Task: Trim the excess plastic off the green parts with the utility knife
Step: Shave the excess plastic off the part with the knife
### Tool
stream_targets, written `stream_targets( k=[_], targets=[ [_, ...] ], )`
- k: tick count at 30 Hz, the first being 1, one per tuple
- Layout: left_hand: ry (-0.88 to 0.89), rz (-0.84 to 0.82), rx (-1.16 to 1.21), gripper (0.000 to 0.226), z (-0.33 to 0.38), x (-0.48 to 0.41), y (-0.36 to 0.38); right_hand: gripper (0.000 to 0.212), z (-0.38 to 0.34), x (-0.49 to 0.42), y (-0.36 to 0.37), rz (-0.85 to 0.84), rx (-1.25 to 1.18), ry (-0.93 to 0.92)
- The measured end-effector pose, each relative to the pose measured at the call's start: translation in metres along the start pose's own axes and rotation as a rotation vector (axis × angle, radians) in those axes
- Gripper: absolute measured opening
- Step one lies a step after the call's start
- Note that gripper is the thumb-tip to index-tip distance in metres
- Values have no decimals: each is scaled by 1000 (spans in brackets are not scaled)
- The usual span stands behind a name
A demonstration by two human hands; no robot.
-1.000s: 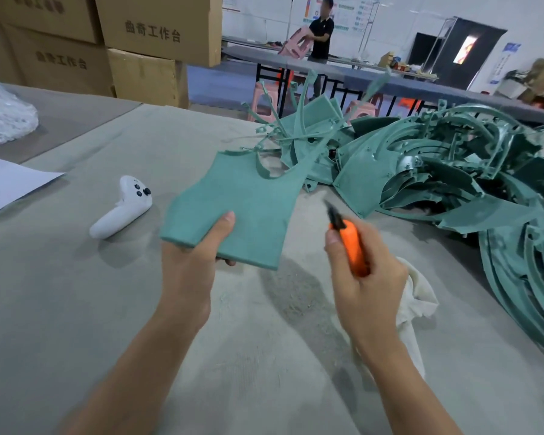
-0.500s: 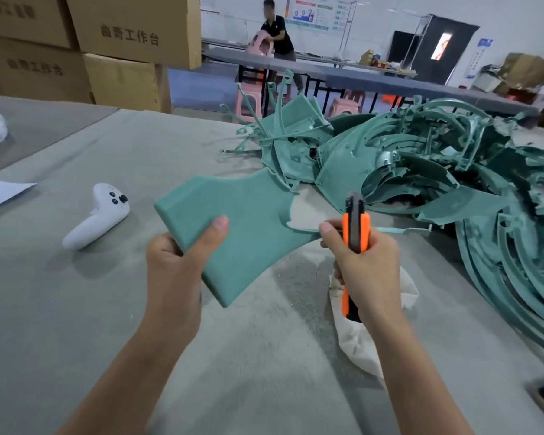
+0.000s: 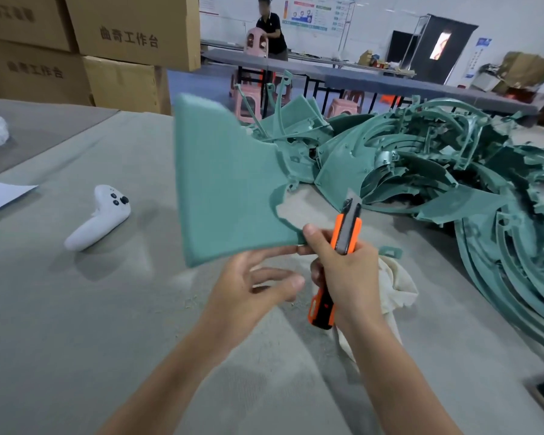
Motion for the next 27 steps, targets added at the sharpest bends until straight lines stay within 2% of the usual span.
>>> stream_targets(
  k=[4,6,9,12,16,18,21,27],
  targets=[
    [-10,201,-15,16,7,-7,-6,12,-7,9,14,-170,3,-56],
    [11,272,-54,20,10,-9,-8,8,-11,12,17,-220,-12,-79],
    [43,358,-119,27,11,-7,-10,30,-15,14,14,-233,42,-144],
    [22,478,-189,35,12,-5,-17,22,-16,16,10,-224,181,-232],
    [-26,515,-223,33,14,-3,-19,15,-14,24,16,-343,339,-323],
    [-40,519,-217,31,14,-1,-19,13,-15,29,20,-367,470,-431],
    [-69,510,-225,31,13,1,-20,14,-18,33,22,-316,632,-610],
    [-100,532,-272,35,15,2,-27,20,-25,41,25,-221,703,-763]
  ],
)
Point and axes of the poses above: each hand's wrist, its own x-axis away from the middle knuckle, its own y-axis out of the palm, z = x × y, the point moved 5 cm from there along -x, towards the middle knuckle, and after that the axes turned 9 degrees about z, right-handed, at the moved point
